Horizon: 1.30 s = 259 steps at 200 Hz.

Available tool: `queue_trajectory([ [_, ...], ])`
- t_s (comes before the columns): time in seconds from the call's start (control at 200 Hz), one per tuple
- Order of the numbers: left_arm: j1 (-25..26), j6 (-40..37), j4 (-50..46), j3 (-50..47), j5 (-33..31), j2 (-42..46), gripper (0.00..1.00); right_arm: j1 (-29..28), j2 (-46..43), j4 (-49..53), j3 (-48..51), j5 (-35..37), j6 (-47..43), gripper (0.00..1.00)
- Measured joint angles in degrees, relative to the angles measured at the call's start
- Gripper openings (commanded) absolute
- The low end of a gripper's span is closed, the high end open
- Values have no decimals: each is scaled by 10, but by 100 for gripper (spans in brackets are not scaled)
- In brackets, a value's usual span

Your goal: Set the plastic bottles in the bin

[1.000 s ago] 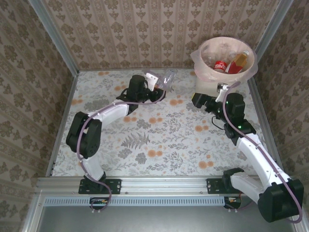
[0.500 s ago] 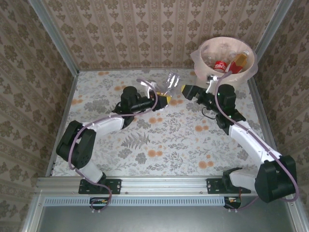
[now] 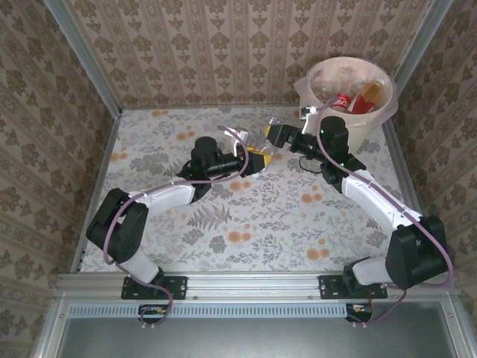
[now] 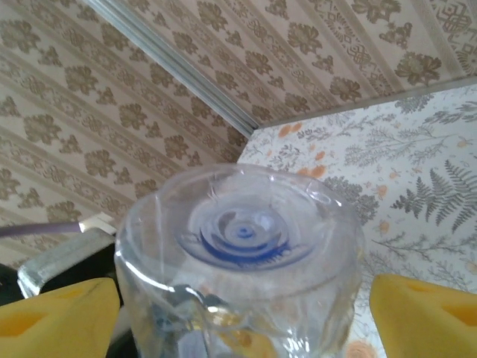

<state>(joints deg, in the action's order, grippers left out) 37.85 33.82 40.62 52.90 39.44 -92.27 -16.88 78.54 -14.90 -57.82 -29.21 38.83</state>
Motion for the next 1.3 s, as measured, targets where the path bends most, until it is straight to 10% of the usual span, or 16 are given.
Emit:
queue_trajectory([
  [0.31,4,-4,-26,12,-5,0,45,-2,18,33,-20,-17,-4,58],
  [0.56,8,-21,-58,28,-13,0,71,-3,19,101,-56,-9,-31,44],
  [0.915,6,-61,-145,38,-97,80,95,5,24,222,-177,45,-124,43],
  [1.295,-9,-126,-246,23,-267,221,100,79,96,341,-445,144,-226,44],
])
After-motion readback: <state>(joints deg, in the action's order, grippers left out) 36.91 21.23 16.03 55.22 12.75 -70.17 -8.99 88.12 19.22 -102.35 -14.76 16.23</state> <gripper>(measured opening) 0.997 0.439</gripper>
